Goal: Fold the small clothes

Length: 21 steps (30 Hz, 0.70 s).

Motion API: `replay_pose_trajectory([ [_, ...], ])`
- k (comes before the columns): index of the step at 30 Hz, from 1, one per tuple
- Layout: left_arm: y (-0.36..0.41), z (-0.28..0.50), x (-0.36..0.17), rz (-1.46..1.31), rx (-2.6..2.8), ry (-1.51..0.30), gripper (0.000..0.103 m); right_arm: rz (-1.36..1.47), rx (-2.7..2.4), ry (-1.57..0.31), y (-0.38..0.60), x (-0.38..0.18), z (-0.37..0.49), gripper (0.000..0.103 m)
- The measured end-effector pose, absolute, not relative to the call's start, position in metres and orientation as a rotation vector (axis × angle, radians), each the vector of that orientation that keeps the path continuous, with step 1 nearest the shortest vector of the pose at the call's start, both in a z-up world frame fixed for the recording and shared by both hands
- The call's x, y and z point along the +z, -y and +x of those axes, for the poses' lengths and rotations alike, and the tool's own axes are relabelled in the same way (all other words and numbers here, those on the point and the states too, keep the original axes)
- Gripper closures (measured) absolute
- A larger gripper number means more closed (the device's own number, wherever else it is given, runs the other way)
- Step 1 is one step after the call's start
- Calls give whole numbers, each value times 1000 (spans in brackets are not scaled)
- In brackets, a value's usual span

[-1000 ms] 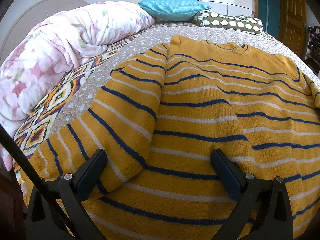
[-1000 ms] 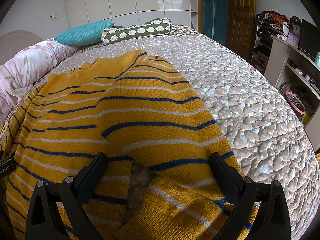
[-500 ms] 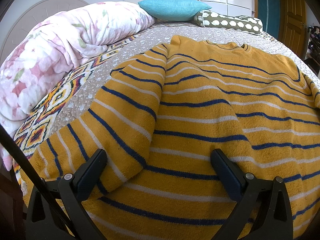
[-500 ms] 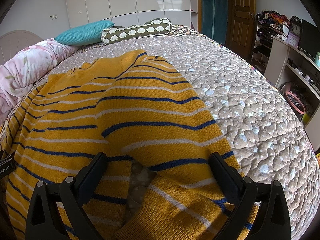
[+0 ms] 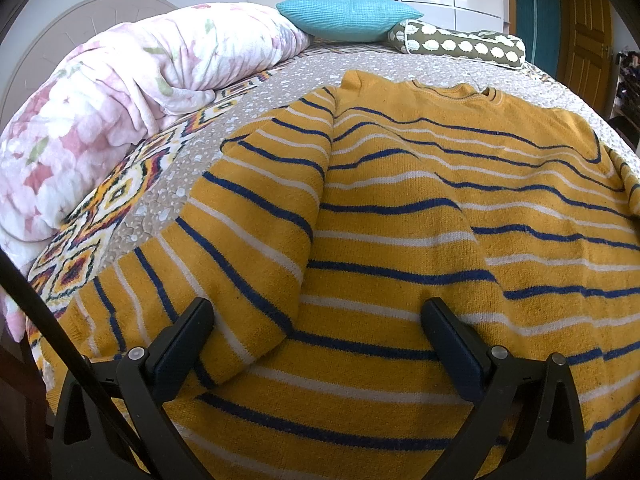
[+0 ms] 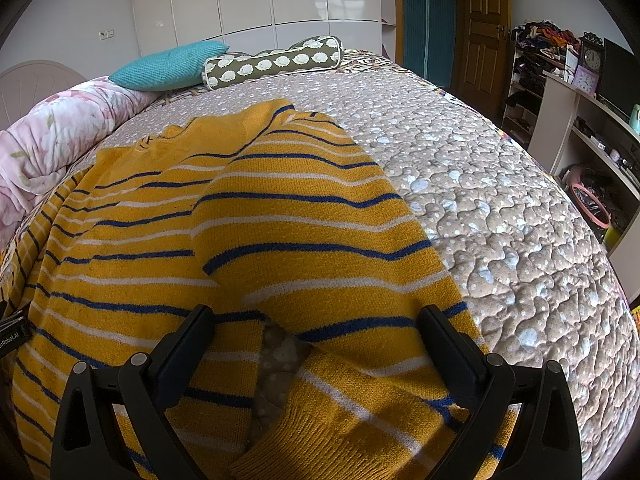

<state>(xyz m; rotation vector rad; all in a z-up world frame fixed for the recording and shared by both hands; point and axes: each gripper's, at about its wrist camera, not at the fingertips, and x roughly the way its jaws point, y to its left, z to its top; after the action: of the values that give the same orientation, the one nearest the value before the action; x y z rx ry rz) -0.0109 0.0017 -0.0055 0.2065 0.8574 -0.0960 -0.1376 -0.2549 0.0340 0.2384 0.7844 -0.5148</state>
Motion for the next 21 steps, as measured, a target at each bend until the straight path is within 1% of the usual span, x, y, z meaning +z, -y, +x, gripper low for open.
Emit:
replay_pose_trajectory([
  [11, 2, -9, 1, 258, -73, -845, 0, 232, -521, -787, 257, 34, -138, 0],
  [21, -2, -7, -4, 215, -99, -872, 0, 240, -519, -791, 254, 34, -137, 0],
])
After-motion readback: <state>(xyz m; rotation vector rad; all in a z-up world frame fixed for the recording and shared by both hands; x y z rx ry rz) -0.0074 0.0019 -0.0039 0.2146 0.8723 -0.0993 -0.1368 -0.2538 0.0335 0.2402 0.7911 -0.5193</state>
